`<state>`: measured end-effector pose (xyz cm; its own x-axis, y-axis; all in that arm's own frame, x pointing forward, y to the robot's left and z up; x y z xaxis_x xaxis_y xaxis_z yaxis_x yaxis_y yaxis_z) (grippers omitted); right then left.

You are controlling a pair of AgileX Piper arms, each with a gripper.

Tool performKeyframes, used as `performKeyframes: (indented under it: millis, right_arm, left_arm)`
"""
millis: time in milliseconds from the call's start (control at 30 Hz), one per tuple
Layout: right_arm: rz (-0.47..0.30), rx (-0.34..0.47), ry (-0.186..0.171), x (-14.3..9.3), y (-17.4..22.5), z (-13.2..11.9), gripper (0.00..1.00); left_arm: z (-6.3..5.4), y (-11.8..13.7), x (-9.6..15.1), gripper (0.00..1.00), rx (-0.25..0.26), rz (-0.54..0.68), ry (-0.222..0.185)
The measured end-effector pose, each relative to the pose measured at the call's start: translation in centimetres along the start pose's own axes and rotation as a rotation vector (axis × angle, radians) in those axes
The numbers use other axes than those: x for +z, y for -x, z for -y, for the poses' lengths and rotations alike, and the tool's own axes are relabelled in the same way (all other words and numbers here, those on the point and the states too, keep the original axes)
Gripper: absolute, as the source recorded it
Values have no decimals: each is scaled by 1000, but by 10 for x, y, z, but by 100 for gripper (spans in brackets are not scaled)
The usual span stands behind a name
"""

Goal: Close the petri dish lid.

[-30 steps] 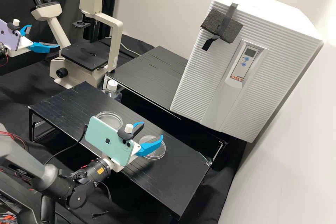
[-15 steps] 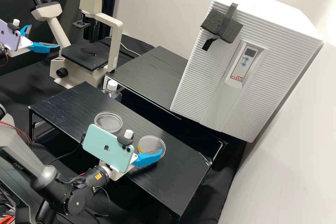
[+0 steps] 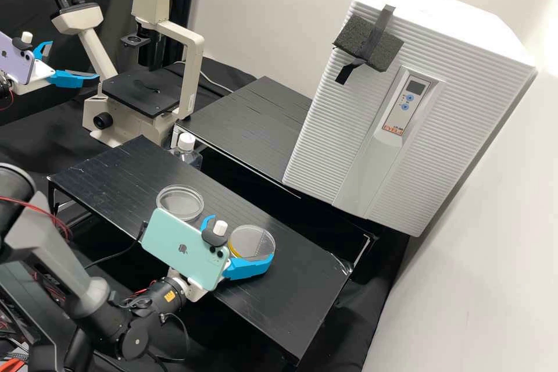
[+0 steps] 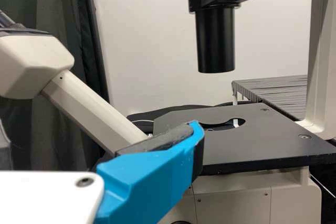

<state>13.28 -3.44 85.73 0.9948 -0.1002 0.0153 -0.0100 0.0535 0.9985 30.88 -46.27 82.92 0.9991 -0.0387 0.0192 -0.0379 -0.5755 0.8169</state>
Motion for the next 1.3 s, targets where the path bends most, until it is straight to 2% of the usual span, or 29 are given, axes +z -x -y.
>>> performKeyframes:
  millis: [133,500,533,1300]
  right_arm:
    - [-7,-4,-21,2,-3,1,100]
    - [-10,-16,-8,5,-10,6,100]
    - [-10,-17,-9,6,-11,6,0]
    - [-34,-20,-3,2,-14,9,0]
  left_arm:
    - [0,0,0,100,0,0,0]
    - [0,0,0,100,0,0,0]
    - [0,0,0,100,0,0,0]
    - [0,0,0,100,0,0,0]
